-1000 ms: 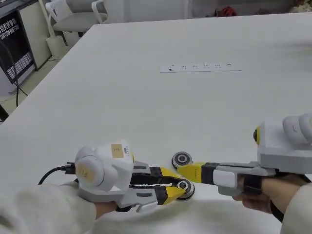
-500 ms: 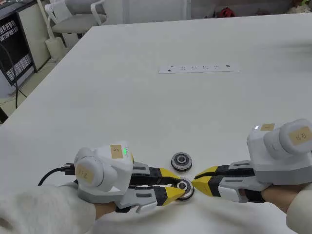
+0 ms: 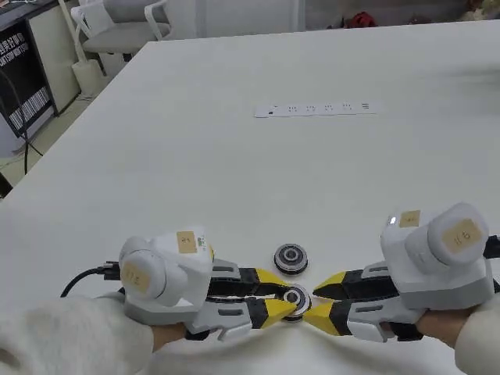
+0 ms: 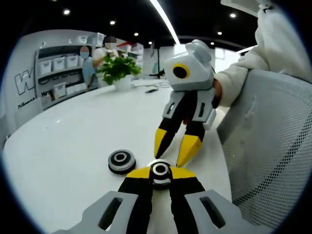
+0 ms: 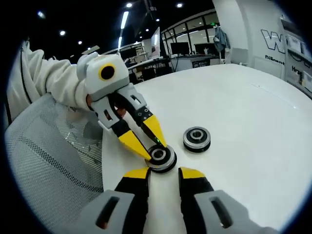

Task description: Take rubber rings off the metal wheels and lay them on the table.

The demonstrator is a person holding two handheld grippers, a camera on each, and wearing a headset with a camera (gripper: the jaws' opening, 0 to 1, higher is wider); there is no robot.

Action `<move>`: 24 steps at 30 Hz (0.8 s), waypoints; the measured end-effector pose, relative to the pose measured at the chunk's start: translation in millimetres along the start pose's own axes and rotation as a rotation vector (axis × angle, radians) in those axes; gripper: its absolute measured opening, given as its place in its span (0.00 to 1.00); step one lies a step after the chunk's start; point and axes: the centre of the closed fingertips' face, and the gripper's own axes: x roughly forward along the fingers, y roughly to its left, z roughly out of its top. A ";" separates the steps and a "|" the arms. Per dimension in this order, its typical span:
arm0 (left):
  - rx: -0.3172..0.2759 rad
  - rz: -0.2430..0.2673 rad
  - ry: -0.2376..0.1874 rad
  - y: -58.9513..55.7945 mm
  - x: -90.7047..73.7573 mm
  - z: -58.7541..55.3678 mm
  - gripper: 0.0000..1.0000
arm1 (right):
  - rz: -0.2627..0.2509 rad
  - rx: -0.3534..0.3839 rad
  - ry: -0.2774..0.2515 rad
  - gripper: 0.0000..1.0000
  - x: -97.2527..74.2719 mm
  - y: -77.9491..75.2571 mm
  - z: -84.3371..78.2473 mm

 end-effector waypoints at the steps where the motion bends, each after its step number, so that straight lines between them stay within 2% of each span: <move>1: 0.000 0.000 0.000 -0.8 0.2 0.7 0.13 | 0.003 -0.003 -0.006 0.23 0.5 0.4 0.8; 5: -0.001 0.000 -0.002 -2.5 0.5 2.0 0.13 | 0.020 -0.052 -0.021 0.23 4.2 4.5 3.7; 15: -0.004 0.001 -0.003 -4.0 -0.1 2.9 0.13 | 0.024 -0.078 0.004 0.16 3.0 4.4 -0.1; 19: -0.005 0.001 -0.004 -4.4 -0.2 3.2 0.13 | 0.020 -0.086 0.016 0.08 1.5 4.1 -3.6; 24: -0.005 0.002 -0.004 -2.3 -1.1 1.0 0.13 | 0.014 -0.089 0.026 0.05 1.0 3.4 -3.4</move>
